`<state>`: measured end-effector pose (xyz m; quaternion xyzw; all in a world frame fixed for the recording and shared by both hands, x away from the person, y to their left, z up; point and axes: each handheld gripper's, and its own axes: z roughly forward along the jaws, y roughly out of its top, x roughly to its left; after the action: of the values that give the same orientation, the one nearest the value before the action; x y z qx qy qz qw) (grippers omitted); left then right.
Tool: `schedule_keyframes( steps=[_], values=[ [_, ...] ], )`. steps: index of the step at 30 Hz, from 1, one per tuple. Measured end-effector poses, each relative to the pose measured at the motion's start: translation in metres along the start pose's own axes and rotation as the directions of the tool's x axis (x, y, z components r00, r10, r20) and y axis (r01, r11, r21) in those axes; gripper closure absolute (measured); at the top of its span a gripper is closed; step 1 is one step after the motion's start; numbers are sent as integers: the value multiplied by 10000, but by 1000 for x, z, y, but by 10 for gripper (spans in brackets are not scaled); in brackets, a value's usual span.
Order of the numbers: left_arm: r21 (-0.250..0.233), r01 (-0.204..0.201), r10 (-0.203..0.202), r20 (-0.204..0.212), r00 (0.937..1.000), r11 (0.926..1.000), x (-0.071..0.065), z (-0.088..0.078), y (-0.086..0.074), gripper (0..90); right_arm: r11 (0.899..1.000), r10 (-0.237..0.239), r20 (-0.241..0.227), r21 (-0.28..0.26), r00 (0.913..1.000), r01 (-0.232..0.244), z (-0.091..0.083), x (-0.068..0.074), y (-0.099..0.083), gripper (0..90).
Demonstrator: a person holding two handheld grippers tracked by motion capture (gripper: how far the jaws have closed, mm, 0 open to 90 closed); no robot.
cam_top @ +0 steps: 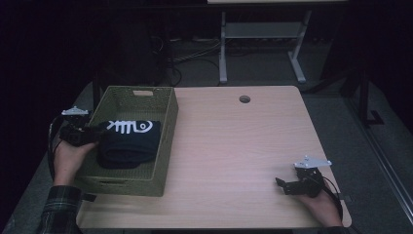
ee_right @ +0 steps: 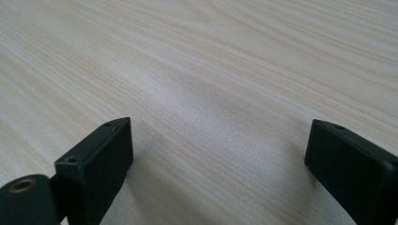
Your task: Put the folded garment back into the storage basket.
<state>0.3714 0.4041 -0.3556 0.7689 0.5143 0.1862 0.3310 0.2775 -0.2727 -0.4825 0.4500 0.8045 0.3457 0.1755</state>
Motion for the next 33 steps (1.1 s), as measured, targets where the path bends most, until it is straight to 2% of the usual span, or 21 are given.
schedule_keyframes(
  steps=[6, 11, 13, 25, 33],
  values=[
    [-249, -39, 38, -56, 10000, 9997, -1, -6, 1, 380, 10000, 1, 1, 1, 10000, -1, 0, 0, 0, 77],
    [-433, -99, 98, -16, 10000, 9990, -8, -7, 2, 312, 10000, -3, 0, -1, 10000, 3, 0, 0, 0, 77],
    [-466, -81, 89, 165, 9998, 9989, -11, -7, 2, 297, 10000, -2, 0, -2, 10000, 2, 0, 0, 0, 77],
    [-785, -358, 418, 767, 9962, 9963, -45, -5, 14, 284, 10000, -1, 1, 0, 10000, 1, 0, 0, 0, 77],
    [-967, -712, 825, 1192, 9894, 9928, -74, 0, 23, 273, 10000, -1, 1, 2, 10000, 1, 0, 0, 0, 77]
  ],
)
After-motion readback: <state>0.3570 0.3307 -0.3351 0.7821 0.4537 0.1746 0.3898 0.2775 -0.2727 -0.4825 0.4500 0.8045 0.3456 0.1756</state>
